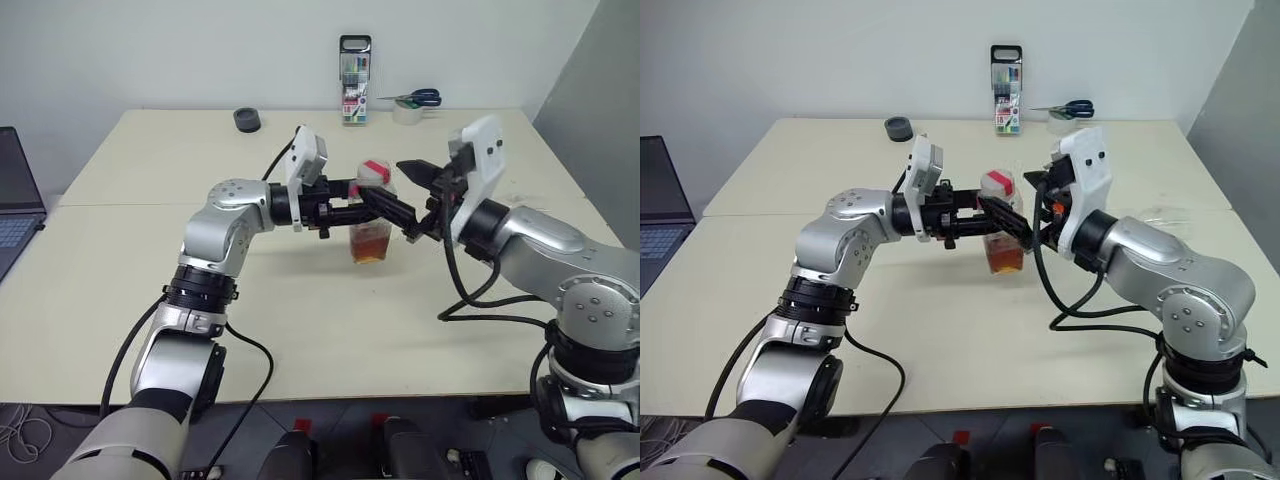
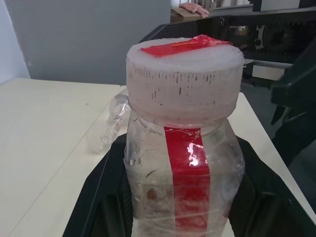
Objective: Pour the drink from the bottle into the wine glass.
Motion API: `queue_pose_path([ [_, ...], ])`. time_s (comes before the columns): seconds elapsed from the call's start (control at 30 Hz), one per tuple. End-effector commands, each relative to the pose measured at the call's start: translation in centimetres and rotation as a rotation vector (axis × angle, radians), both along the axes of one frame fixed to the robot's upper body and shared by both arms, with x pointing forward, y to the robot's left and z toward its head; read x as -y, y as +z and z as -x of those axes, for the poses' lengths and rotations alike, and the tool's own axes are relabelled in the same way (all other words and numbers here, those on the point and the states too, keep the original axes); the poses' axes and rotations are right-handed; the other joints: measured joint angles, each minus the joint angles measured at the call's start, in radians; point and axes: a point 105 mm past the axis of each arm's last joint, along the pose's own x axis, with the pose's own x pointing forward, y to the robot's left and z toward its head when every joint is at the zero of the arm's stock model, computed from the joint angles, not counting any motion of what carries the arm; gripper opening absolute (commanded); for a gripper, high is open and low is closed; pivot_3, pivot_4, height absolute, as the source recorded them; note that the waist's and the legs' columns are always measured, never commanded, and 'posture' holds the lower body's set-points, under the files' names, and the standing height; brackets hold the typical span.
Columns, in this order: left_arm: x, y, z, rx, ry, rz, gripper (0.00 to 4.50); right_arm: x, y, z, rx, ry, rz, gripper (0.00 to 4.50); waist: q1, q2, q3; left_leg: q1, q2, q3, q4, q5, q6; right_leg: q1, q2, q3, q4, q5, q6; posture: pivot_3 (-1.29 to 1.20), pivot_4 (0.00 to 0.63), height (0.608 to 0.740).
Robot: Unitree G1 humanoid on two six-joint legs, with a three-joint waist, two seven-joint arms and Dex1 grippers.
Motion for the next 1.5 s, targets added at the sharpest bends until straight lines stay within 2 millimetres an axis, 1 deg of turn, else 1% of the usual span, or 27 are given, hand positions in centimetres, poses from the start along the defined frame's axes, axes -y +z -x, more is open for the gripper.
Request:
queue_pose_path([
  [0.03, 0.0, 1.0, 0.2, 0.052, 0.000, 0.023, 1.97, -0.2, 1.4, 0.5, 0.063, -0.020, -0.006, 4.50, 0.000, 0.000, 0.000, 0.000, 0.000, 0.000, 0.000, 0.000, 0.000, 0.000, 0.000, 0.000, 0.000, 0.000, 0.000, 0.00, 0.150, 0.740],
  [0.3, 0.0, 0.9, 0.1, 0.061, 0.012, 0.021, 1.97, -0.4, 1.1, 0.8, 0.062, -0.016, 0.021, 4.50, 0.000, 0.000, 0.000, 0.000, 0.000, 0.000, 0.000, 0.000, 0.000, 0.000, 0.000, 0.000, 0.000, 0.000, 0.000, 0.00, 0.150, 0.740],
  [0.33, 0.1, 1.0, 0.1, 0.063, 0.013, 0.022, 1.97, -0.4, 1.0, 0.8, 0.061, -0.015, 0.019, 4.33, 0.000, 0.000, 0.000, 0.000, 0.000, 0.000, 0.000, 0.000, 0.000, 0.000, 0.000, 0.000, 0.000, 0.000, 0.000, 0.00, 0.150, 0.740],
  [0.4, 0.0, 1.1, 0.0, 0.064, 0.015, 0.021, 1.97, -0.5, 1.1, 0.9, 0.060, -0.006, 0.016, 3.91, 0.000, 0.000, 0.000, 0.000, 0.000, 0.000, 0.000, 0.000, 0.000, 0.000, 0.000, 0.000, 0.000, 0.000, 0.000, 0.00, 0.150, 0.740],
  [0.67, 0.2, 1.1, 0.0, 0.066, 0.018, 0.021, 1.97, -0.9, 0.4, 1.0, 0.038, 0.030, 0.019, 1.07, 0.000, 0.000, 0.000, 0.000, 0.000, 0.000, 0.000, 0.000, 0.000, 0.000, 0.000, 0.000, 0.000, 0.000, 0.000, 0.00, 0.150, 0.740],
  [0.77, 0.2, 1.2, -0.2, 0.070, 0.026, 0.024, 1.97, -0.7, 0.0, 0.8, 0.029, 0.027, 0.021, 0.03, 0.000, 0.000, 0.000, 0.000, 0.000, 0.000, 0.000, 0.000, 0.000, 0.000, 0.000, 0.000, 0.000, 0.000, 0.000, 0.00, 0.150, 0.740],
  [0.87, 0.0, 1.4, -0.4, 0.075, 0.040, 0.029, 1.97, -0.1, -0.4, 0.5, 0.029, 0.012, 0.034, 0.03, 0.000, 0.000, 0.000, 0.000, 0.000, 0.000, 0.000, 0.000, 0.000, 0.000, 0.000, 0.000, 0.000, 0.000, 0.000, 0.00, 0.150, 0.740],
  [1.0, 0.0, 1.3, -0.2, 0.076, 0.040, 0.028, 1.97, 0.0, -0.2, 0.6, 0.043, 0.022, 0.024, 0.03, -0.001, 0.000, 0.000, 0.000, 0.000, 0.000, 0.000, 0.000, 0.000, 0.000, 0.001, 0.000, 0.000, 0.000, 0.000, 0.00, 0.150, 0.740],
  [1.03, 0.0, 1.3, -0.2, 0.075, 0.041, 0.029, 1.97, 0.0, -0.2, 0.6, 0.047, 0.022, 0.020, 0.20, -0.001, 0.000, 0.000, 0.000, 0.000, 0.000, 0.000, 0.000, 0.000, 0.000, 0.001, 0.000, 0.000, 0.000, 0.000, 0.00, 0.150, 0.740],
  [1.1, -0.1, 1.2, -0.1, 0.074, 0.041, 0.030, 1.97, -0.1, 0.0, 0.8, 0.049, 0.034, 0.006, 0.58, -0.001, 0.000, 0.000, 0.000, 0.000, 0.000, 0.000, 0.000, 0.000, 0.000, 0.001, 0.000, 0.000, 0.000, 0.000, 0.00, 0.150, 0.740],
  [1.13, 0.0, 1.1, 0.0, 0.075, 0.040, 0.030, 1.97, -0.2, 0.1, 0.9, 0.052, 0.040, 0.006, 0.88, -0.001, 0.000, 0.000, 0.000, 0.000, 0.000, 0.000, 0.000, 0.000, 0.000, 0.001, 0.000, 0.000, 0.000, 0.000, 0.00, 0.150, 0.740],
  [1.43, 0.3, 1.3, 0.4, 0.074, 0.025, 0.037, 1.97, -0.3, 0.3, 0.7, 0.083, 0.016, 0.040, 4.05, -0.001, 0.000, 0.000, 0.000, 0.000, 0.000, 0.000, 0.000, 0.000, 0.000, 0.001, 0.000, 0.000, 0.000, 0.000, 0.00, 0.150, 0.740],
  [1.5, 0.3, 1.2, 0.4, 0.073, 0.025, 0.037, 1.97, -0.2, 0.1, 0.6, 0.082, 0.007, 0.041, 4.05, -0.001, 0.000, 0.000, 0.000, 0.000, 0.000, 0.000, 0.000, 0.000, 0.000, 0.001, 0.000, 0.000, 0.000, 0.000, 0.00, 0.150, 0.740],
])
